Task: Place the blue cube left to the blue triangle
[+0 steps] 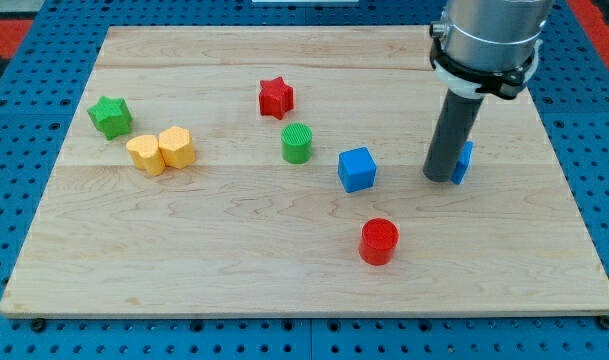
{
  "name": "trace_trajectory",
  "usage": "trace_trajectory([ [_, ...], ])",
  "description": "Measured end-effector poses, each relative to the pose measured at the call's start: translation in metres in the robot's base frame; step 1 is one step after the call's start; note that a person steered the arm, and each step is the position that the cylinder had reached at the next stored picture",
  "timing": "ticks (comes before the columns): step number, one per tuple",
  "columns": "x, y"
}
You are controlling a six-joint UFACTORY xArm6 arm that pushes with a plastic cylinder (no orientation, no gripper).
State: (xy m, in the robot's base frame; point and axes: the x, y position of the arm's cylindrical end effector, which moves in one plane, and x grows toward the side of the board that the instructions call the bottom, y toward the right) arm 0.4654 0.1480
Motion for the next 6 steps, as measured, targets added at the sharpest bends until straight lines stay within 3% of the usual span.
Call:
trace_trajectory([
  [1, 0.034, -0.021],
  [2, 0.049, -0.077],
  [4, 0.005, -0.145],
  [6, 0.0, -0.091],
])
